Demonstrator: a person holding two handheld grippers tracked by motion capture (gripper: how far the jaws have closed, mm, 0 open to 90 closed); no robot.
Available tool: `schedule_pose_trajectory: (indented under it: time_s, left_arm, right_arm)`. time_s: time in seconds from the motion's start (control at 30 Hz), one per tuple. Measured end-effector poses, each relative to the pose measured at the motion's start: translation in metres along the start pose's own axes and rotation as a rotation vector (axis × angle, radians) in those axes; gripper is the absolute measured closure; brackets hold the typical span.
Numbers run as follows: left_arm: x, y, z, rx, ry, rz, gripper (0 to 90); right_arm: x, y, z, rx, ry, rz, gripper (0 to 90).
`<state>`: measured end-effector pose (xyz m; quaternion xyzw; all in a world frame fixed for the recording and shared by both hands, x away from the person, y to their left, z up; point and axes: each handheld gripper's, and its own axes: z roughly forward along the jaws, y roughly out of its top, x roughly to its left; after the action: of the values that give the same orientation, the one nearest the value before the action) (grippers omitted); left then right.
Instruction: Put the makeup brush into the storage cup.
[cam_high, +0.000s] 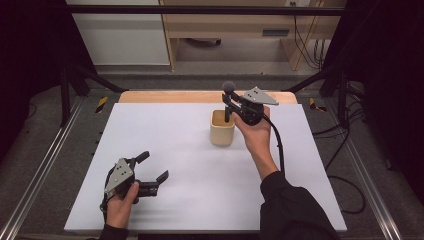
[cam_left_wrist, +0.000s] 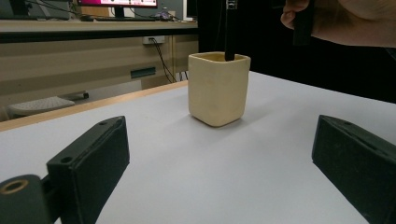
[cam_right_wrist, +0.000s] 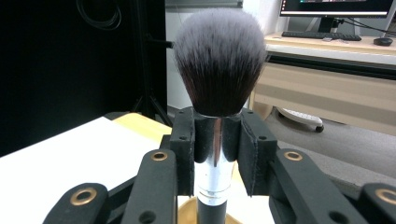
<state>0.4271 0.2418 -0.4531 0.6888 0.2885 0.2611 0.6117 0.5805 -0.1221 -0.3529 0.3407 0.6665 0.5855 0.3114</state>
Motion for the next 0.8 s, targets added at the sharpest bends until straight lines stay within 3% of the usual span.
schedule_pose_trajectory:
  time_s: [0.8]
  left_arm:
    - [0.0004,0.0015,-0.0015,-0.018,0.007,0.004,1.8]
  right_arm:
    - [0.003,-0.0092,0.0046,0.018,-0.001,-0.003,70.1]
